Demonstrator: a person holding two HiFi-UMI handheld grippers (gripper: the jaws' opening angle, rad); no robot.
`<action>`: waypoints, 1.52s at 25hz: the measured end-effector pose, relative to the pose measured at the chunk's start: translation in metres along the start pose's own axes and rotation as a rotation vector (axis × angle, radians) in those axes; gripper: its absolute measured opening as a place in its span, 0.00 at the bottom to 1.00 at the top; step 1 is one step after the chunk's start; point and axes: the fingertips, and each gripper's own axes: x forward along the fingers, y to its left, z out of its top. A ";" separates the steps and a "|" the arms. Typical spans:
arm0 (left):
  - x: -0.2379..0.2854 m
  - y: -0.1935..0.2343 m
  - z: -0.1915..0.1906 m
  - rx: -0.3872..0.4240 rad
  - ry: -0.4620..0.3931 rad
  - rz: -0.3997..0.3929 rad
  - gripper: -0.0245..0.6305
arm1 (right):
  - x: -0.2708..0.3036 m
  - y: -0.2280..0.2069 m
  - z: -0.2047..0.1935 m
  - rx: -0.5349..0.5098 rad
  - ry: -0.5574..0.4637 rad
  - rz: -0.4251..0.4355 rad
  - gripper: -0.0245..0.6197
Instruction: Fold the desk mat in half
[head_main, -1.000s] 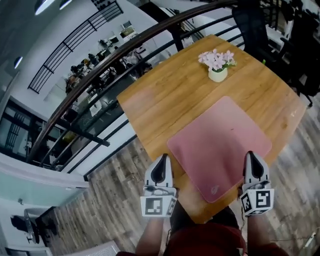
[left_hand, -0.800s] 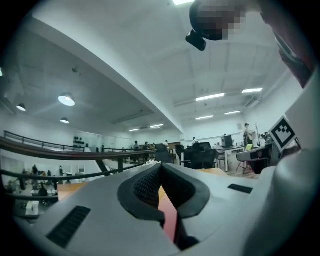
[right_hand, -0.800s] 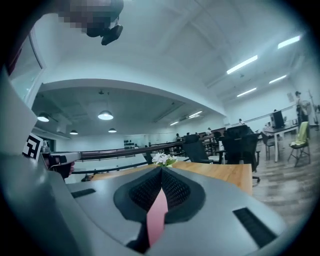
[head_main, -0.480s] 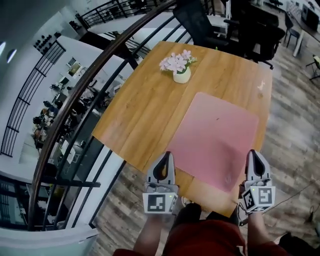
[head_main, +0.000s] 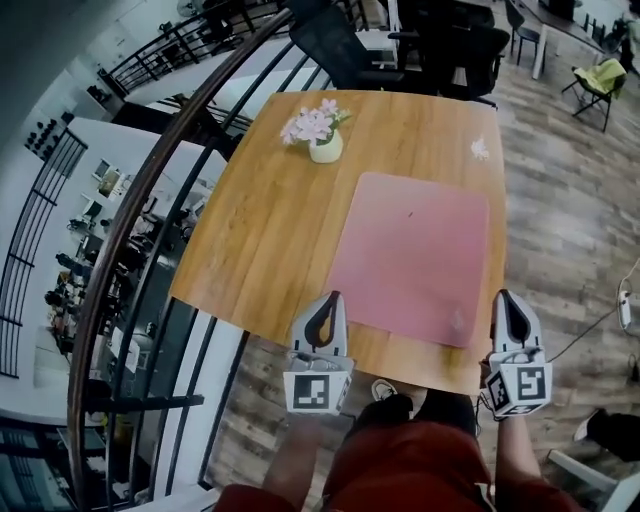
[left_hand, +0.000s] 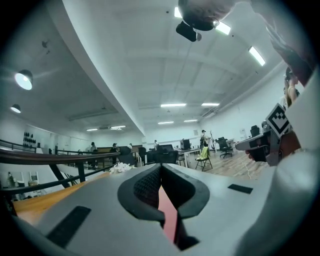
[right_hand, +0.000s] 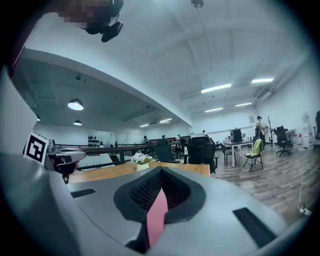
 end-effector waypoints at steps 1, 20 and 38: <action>-0.002 -0.001 -0.002 0.000 0.002 -0.012 0.07 | -0.006 0.000 -0.002 0.001 0.003 -0.012 0.05; -0.016 0.001 -0.103 0.276 0.302 -0.238 0.07 | -0.023 0.034 -0.110 -0.105 0.306 0.111 0.09; -0.028 0.023 -0.241 0.916 0.788 -0.740 0.32 | -0.018 0.068 -0.222 -0.520 0.708 0.383 0.28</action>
